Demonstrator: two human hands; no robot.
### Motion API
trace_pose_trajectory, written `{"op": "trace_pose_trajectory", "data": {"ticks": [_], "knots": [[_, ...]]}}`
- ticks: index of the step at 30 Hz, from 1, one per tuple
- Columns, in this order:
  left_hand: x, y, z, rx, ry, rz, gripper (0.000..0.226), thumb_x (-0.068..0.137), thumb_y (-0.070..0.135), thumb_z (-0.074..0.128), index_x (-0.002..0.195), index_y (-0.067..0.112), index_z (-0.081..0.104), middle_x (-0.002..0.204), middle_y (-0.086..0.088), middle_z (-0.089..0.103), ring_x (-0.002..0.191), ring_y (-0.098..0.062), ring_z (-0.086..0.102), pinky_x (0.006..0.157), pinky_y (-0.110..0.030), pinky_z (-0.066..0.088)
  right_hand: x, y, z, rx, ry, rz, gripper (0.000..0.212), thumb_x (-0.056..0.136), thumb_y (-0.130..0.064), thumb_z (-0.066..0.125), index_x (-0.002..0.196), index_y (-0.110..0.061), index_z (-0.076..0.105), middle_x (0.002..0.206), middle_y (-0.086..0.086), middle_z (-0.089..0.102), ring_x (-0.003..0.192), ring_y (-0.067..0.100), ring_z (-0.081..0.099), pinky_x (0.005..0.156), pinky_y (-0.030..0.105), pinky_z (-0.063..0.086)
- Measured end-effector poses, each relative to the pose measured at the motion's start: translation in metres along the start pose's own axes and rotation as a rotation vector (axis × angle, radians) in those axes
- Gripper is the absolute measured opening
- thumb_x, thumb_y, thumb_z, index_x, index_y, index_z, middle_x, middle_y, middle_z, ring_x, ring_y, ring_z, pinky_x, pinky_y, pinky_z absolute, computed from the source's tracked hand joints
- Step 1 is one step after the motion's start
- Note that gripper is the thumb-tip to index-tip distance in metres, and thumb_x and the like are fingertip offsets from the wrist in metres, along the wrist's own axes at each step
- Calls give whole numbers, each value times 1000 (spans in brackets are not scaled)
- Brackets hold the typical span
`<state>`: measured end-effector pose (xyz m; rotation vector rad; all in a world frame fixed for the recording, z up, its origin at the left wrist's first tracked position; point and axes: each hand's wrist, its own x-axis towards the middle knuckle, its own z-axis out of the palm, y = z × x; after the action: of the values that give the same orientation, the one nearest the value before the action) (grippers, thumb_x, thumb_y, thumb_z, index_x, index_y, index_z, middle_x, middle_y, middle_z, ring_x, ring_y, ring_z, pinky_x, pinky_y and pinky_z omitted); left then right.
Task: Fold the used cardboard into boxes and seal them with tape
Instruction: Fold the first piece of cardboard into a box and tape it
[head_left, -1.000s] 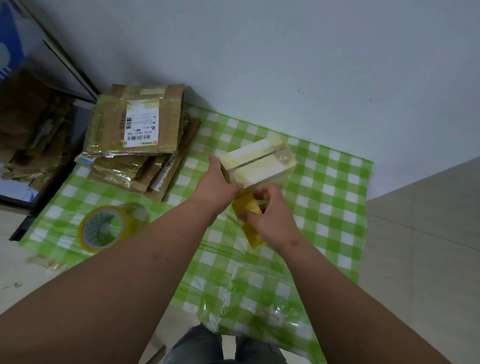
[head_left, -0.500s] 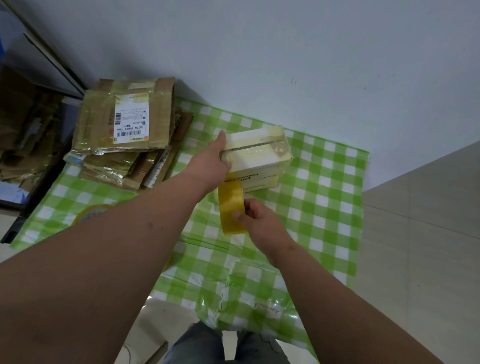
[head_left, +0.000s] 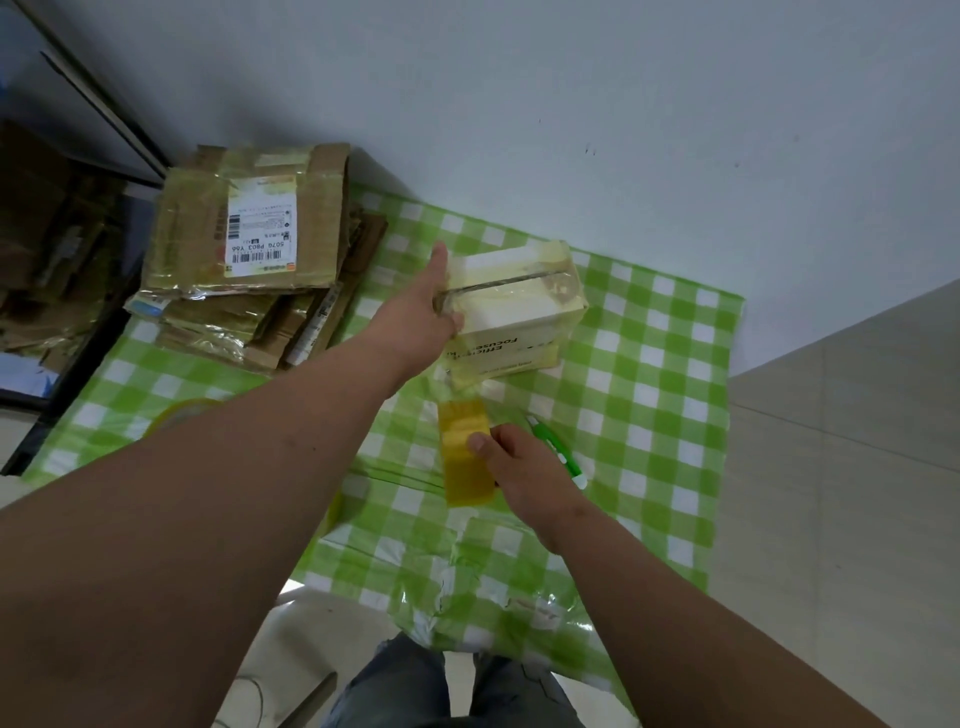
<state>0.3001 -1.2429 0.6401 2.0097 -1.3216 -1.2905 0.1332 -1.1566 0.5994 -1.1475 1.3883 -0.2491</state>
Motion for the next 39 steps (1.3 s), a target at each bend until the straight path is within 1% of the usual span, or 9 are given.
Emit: {"op": "trace_pose_trajectory", "data": {"ticks": [2,5,11,16,19,21,26,31,39], "knots": [[0,-6,4,-47,50,14,82,99,18,56,155,41,1,153,0,41,125,-19,49,94,-31,36,3,-3,-1,-9,-26,8,30,101,-39,50,98,-11,59,83,-2,55,79,17,50,77,35,42],[-2,-15,13,-84,197,18,63,96,24,61,151,23,29,146,4,50,129,-20,51,97,-32,41,7,-5,-3,-47,-52,19,34,101,-40,50,97,-8,59,84,1,55,78,18,49,77,39,43],[-24,-27,28,-326,284,-168,51,96,53,51,142,31,50,137,2,56,121,-22,55,100,-46,50,4,-6,-8,-89,-78,1,35,99,-39,54,97,-5,62,83,4,56,74,17,49,71,36,40],[-47,-41,39,-433,218,-305,48,91,29,66,136,16,51,124,0,58,110,-19,56,95,-38,48,2,-12,-12,-84,-80,11,30,97,-36,59,102,-8,68,104,13,70,87,20,62,87,41,51],[-53,-51,46,-411,182,-337,28,89,17,69,115,11,63,110,-4,65,99,-20,61,78,-32,49,1,-12,-20,-59,-104,37,19,96,-35,60,87,-20,68,93,0,71,90,17,67,89,37,51],[-54,-55,49,-462,193,-363,13,88,14,70,100,13,67,102,-5,68,102,-27,65,86,-41,55,6,-7,-29,-52,-30,75,19,94,-28,59,82,-17,68,87,0,69,87,21,65,85,38,51],[-53,-61,50,-585,189,-394,3,88,13,72,88,10,71,99,-11,72,92,-23,66,94,-47,55,30,26,-52,-478,249,109,23,95,-21,50,113,-13,63,114,5,62,98,25,61,84,35,50],[-56,-61,51,-620,181,-383,7,88,13,71,82,13,71,96,-9,72,92,-21,65,95,-42,54,36,49,-57,-858,198,190,23,97,-30,49,117,-19,53,114,5,53,106,27,56,89,41,40],[-55,-56,53,-634,177,-381,9,89,15,70,81,15,69,89,-3,69,86,-19,60,94,-46,53,37,47,-53,-966,152,113,17,91,-18,48,108,-18,49,103,1,53,103,25,57,88,40,38]]}}
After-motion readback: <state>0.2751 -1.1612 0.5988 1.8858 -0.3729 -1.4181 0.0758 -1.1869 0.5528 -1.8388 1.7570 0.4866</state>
